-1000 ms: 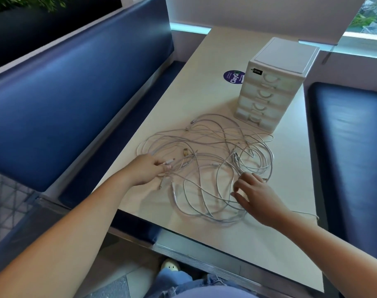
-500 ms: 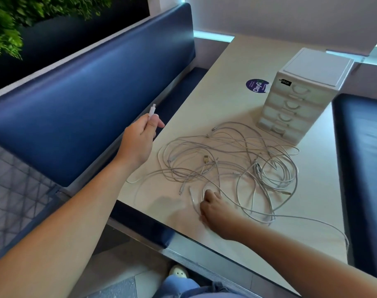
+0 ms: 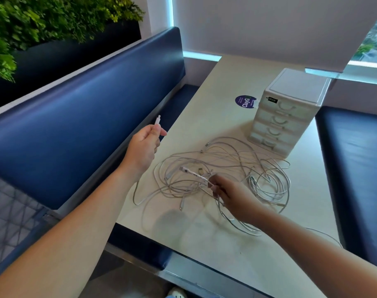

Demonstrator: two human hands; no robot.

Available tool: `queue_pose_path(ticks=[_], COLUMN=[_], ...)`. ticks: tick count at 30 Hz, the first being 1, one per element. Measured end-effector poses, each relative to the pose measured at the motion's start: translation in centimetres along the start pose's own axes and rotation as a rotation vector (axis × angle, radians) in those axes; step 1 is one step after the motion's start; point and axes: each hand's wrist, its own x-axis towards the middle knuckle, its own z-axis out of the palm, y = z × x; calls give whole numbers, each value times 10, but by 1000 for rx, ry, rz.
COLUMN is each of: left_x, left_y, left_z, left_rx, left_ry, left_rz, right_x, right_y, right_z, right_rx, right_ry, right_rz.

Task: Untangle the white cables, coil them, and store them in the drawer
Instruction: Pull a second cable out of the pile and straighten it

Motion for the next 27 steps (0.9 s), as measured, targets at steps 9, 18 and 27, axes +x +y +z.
queue_pose_path(ticks=[9, 18, 27], left_x=[3, -1, -6], left_y=[2, -4, -11], left_z=[0, -5, 12], left_rx=[-7, 23, 36], left_ry=[-16, -37, -188], left_rz=[-13, -59, -245], right_x=[5, 10, 21], right_y=[19, 30, -18], right_z=[27, 20, -30], right_rx=[219, 50, 576], right_ry=[-274, -264, -48], right_rz=[191, 292, 150])
